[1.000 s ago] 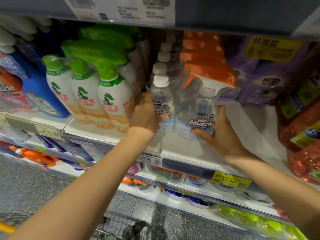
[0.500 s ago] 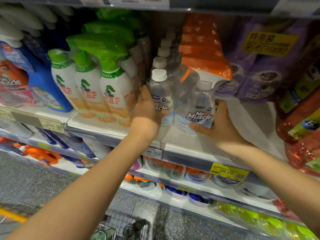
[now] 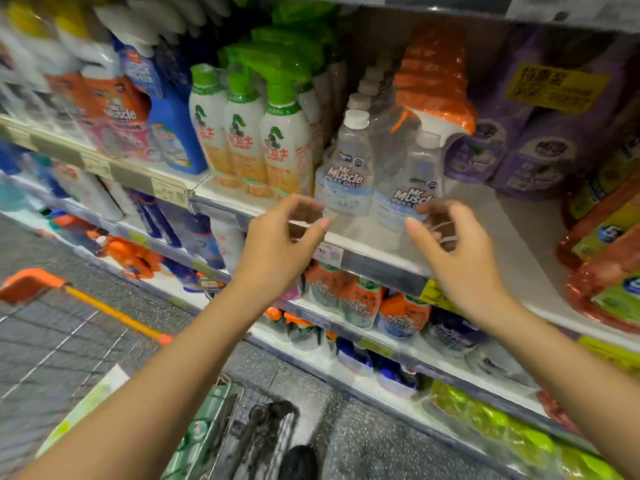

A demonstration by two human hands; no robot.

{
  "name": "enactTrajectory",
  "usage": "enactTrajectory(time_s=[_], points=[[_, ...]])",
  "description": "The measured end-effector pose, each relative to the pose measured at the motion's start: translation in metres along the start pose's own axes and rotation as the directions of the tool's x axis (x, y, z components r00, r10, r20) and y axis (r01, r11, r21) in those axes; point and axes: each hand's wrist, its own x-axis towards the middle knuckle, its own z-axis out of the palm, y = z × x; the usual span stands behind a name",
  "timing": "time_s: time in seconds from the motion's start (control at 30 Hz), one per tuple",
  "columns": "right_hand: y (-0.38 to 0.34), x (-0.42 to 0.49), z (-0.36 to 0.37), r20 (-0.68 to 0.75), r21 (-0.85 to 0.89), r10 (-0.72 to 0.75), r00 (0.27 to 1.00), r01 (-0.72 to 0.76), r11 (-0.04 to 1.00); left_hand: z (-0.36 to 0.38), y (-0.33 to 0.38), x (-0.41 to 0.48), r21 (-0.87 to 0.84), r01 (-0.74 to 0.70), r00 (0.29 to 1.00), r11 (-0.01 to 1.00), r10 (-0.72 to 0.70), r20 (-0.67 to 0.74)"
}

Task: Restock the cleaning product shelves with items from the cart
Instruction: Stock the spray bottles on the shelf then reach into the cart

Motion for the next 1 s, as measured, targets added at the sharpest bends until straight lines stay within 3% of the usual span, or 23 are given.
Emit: enactTrajectory(time_s=[0.17, 0.33, 0.6, 0.67, 0.8, 0.9, 1.0], points=[[-0.045, -0.050, 0.028, 0.297, 0.232, -0.071, 0.952, 0.000, 0.973, -0.065, -0.002, -0.075, -0.216, 0.085, 0.989, 0.973, -0.109, -0.101], [-0.087, -0.089, 0.090, 0.503, 0.303, -0.187, 0.844, 0.031, 0.952, -0.134, -0.048, -0.137, -0.144, 0.203, 0.942, 0.969, -0.233, -0.241], [-0.148, -0.158, 0.210, 0.736, 0.411, -0.362, 0.572, 0.049, 0.911, -0.220, -0.114, -0.261, -0.121, 0.397, 0.846, 0.910, -0.413, -0.336], [-0.161, -0.178, 0.241, 0.800, 0.386, -0.383, 0.462, 0.092, 0.918, -0.240, -0.142, -0.295, -0.079, 0.489, 0.821, 0.868, -0.489, -0.295], [-0.181, -0.221, 0.301, 0.932, 0.307, -0.339, 0.129, 0.218, 0.926, -0.261, -0.195, -0.362, 0.146, 0.664, 0.747, 0.733, -0.651, -0.131], [-0.187, -0.259, 0.342, 0.951, 0.308, -0.269, -0.151, 0.417, 0.855, -0.260, -0.228, -0.404, 0.291, 0.746, 0.603, 0.599, -0.793, 0.087], [-0.185, -0.299, 0.376, 0.895, 0.335, -0.068, -0.441, 0.563, 0.756, -0.253, -0.258, -0.439, 0.409, 0.759, 0.435, 0.507, -0.862, 0.262]])
